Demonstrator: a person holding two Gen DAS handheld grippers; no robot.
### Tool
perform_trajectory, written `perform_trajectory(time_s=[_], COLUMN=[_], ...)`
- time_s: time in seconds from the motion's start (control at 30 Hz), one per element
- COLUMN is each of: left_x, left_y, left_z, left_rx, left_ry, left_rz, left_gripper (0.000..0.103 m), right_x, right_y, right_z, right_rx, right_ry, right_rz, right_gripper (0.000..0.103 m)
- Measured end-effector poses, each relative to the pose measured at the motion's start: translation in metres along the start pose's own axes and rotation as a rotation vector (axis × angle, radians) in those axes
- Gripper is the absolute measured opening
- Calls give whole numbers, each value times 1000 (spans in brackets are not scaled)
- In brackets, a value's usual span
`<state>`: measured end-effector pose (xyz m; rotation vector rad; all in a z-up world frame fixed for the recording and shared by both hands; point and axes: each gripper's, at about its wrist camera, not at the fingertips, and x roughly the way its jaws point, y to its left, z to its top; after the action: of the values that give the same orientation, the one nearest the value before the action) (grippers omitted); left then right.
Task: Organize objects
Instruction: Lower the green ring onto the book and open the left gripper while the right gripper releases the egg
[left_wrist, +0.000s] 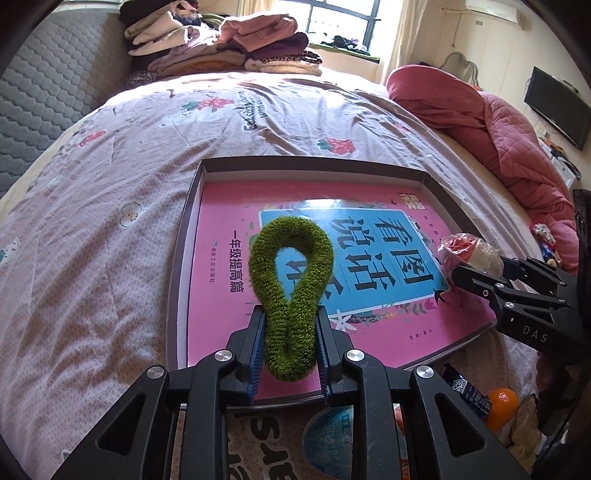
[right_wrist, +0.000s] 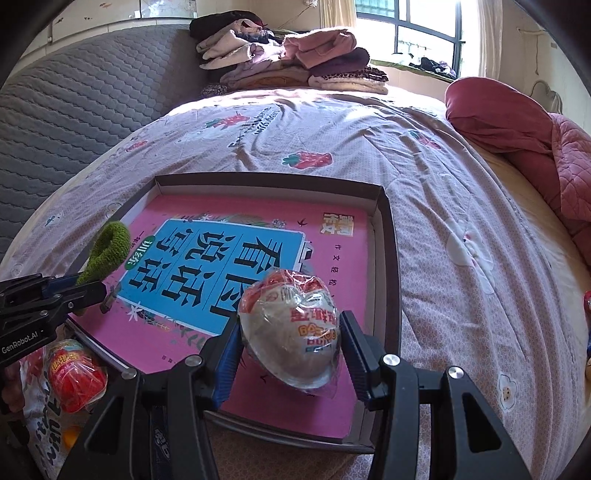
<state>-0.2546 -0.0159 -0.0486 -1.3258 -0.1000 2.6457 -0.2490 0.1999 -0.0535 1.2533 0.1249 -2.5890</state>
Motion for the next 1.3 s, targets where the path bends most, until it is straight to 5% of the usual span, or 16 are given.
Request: perform_trajectory(time_s=[0.57,0.73,1.3], left_x=[11,13,7], left_y=[5,5,8], left_z=[-3,-3,1], left_rx=[-7,0,-17], left_ry=[38,47,36], left_rz=[42,46,30], left_gripper=[36,53,66], right_x=[3,3,-7], right_y=[5,5,3], right_z=[-1,-1,4], right_rx=[-28,-32,-33], right_ry=[17,20,-6], right_rz=[-43,-52,-76], right_gripper=[52,52,59])
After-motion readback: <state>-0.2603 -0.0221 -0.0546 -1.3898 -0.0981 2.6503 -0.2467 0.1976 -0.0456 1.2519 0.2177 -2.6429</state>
